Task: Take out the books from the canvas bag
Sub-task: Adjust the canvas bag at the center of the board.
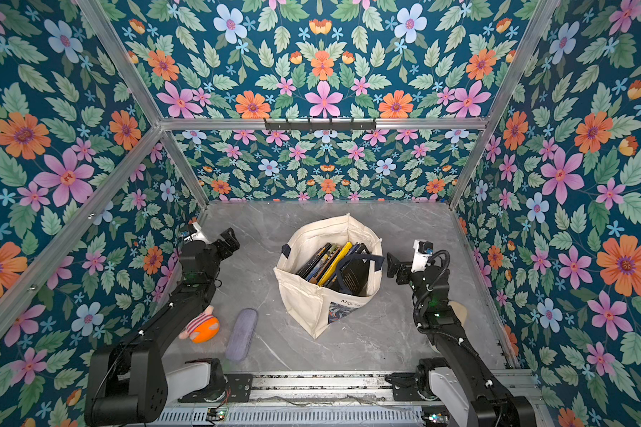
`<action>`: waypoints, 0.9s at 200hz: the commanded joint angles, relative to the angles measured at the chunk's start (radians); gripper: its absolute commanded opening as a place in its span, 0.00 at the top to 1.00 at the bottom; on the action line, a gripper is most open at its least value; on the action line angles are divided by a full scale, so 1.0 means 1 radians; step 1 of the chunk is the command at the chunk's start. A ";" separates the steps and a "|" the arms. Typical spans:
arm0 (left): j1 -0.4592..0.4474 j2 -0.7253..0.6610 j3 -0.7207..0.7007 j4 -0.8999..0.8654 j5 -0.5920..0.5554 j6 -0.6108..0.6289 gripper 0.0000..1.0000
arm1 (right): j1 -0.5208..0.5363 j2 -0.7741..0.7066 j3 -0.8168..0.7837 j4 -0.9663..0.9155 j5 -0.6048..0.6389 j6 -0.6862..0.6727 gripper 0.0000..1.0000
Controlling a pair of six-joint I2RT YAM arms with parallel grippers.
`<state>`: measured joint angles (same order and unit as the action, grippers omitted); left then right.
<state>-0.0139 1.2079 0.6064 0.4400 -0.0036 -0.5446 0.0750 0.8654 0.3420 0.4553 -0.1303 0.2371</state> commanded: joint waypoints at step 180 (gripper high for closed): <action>-0.451 -0.130 0.289 -0.743 -0.135 -0.532 0.00 | 0.002 0.037 0.423 -0.758 0.018 0.373 0.01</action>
<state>-0.3828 1.0798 0.8474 -0.0925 0.0216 -0.9733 0.0750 0.8822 0.7399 -0.1955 -0.1246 0.6476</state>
